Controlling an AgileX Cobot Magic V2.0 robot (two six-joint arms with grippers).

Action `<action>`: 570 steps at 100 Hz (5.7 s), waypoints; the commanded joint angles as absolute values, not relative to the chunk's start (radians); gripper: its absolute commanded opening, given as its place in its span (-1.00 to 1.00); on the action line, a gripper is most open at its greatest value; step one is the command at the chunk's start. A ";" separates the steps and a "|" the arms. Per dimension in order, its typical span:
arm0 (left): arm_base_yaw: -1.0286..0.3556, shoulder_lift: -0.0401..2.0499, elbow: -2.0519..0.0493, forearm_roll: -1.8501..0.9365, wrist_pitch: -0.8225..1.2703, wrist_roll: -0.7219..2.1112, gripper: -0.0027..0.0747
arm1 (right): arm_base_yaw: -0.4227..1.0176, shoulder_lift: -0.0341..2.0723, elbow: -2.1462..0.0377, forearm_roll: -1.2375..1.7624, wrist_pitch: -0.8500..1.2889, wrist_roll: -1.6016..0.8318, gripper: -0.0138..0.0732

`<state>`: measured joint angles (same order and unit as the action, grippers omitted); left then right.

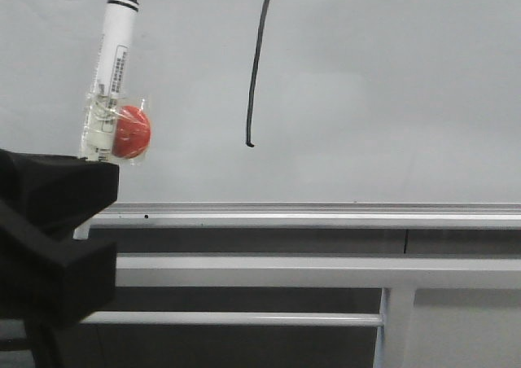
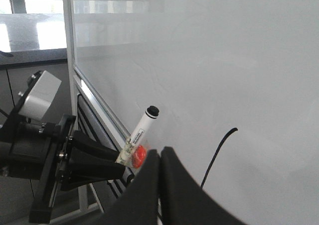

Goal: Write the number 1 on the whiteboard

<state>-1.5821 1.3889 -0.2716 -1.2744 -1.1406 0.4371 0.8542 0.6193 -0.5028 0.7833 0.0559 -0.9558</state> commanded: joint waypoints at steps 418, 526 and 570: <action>-1.661 1.074 -0.348 -1.421 -1.380 0.964 -0.98 | 0.850 0.393 -0.384 0.781 -0.132 -0.965 -0.83; -1.659 1.074 -0.348 -1.377 -1.384 1.045 -0.98 | 0.850 -0.017 -0.087 0.790 -0.085 -0.965 -0.83; -1.306 0.910 -0.348 -1.024 -0.993 0.987 -0.98 | 0.850 -0.017 -0.087 0.790 -0.085 -0.965 -0.83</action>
